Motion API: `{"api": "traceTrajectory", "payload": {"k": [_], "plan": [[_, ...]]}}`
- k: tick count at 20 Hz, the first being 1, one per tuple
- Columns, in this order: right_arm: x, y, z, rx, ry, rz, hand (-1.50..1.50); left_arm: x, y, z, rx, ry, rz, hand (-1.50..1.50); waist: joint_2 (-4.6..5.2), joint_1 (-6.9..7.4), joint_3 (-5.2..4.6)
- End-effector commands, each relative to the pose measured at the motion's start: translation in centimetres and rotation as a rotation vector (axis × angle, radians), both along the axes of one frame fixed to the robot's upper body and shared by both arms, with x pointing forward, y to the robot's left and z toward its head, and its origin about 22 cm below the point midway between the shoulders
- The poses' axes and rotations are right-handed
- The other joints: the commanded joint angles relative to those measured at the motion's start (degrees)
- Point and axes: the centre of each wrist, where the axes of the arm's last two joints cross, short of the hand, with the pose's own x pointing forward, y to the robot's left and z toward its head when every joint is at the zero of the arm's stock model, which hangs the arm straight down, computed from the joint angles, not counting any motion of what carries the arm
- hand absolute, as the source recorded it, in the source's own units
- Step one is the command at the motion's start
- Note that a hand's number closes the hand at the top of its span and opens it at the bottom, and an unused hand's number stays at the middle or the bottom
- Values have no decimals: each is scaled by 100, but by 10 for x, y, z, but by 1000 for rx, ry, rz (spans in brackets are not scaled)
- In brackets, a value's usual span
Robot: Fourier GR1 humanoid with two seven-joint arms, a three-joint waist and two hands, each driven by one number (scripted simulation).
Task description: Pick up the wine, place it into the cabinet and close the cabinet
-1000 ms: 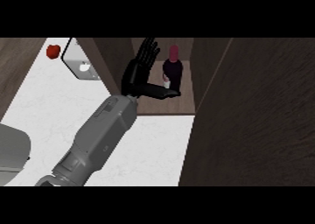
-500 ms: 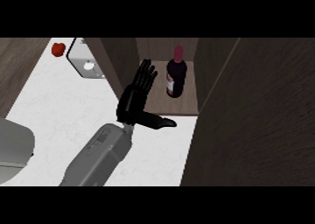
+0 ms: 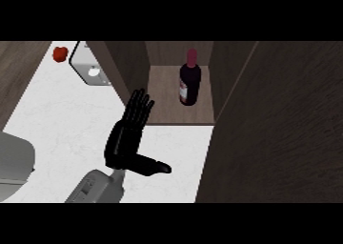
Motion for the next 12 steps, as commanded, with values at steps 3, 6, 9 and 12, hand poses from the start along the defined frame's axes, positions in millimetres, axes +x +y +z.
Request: {"api": "traceTrajectory", "payload": {"k": [3, 6, 9, 12], "plan": [[-27, -1, 41, 79, 31, 158, -150, -28, 33, -4, -34, -2, 24, -150, 33, -57, 7], [-29, 2, 36, 63, 44, 198, -150, -44, 59, -9, -25, -9, 28, -150, 25, -53, 3], [-32, 7, 31, 71, 93, 298, -150, -48, 75, -7, -5, -49, 62, -150, 18, -1, 1], [-28, 7, 25, -5, 136, 436, 150, -48, 99, -9, 26, -62, 67, -150, 51, 52, -2]]}}
